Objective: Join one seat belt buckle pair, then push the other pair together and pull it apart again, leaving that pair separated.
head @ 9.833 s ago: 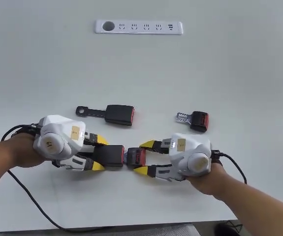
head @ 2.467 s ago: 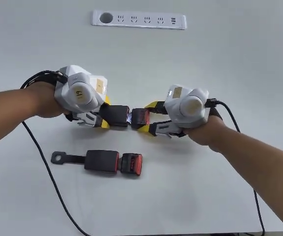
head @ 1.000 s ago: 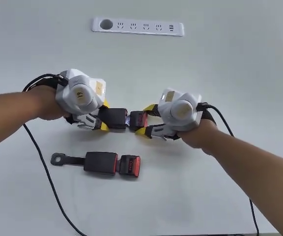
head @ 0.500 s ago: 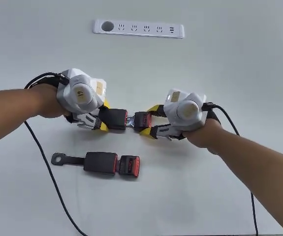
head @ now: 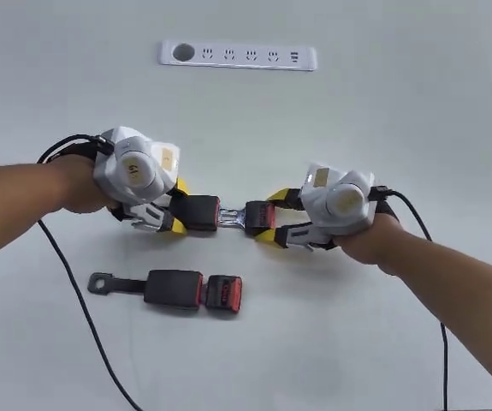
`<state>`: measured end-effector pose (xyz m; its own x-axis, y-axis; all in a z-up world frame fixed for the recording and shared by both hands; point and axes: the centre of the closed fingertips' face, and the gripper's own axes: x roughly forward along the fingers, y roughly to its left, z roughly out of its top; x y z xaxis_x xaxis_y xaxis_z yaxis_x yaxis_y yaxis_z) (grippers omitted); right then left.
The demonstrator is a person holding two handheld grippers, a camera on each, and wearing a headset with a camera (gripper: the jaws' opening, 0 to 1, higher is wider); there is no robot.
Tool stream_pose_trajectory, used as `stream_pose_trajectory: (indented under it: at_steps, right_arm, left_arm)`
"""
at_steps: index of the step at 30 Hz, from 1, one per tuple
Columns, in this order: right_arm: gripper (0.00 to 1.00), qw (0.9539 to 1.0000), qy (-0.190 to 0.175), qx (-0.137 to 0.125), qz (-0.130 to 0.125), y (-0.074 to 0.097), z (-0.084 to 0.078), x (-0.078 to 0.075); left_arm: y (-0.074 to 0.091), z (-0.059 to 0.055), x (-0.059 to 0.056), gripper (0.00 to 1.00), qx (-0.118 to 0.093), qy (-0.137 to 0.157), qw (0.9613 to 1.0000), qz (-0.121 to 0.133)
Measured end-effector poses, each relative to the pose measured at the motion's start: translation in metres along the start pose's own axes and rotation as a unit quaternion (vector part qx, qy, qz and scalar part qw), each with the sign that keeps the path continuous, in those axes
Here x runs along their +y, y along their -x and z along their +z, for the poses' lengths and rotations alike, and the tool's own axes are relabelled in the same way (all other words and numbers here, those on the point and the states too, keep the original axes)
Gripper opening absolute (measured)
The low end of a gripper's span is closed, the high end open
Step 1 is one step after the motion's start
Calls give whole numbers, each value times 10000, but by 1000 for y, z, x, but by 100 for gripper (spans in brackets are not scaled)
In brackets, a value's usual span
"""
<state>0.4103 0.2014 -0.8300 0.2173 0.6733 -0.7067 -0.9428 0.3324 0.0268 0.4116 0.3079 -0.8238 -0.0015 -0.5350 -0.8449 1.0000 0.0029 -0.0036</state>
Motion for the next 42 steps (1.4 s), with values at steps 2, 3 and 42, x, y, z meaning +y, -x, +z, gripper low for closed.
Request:
stream_pose_trajectory:
  at_steps: [2, 3, 42]
  right_arm:
    - [35, 10000, -12, 32, -21, 3, -5, -2]
    - [35, 10000, -20, 42, -32, 6, -8, -2]
    - [36, 9994, -222, 121, -215, 93, -76, 3]
  left_arm:
    - [0, 0, 0, 34, -2, 3, 10000, 2]
    - [0, 0, 0, 34, 7, 5, 10000, 3]
    - [-1, 0, -2, 34, 44, 39, 10000, 19]
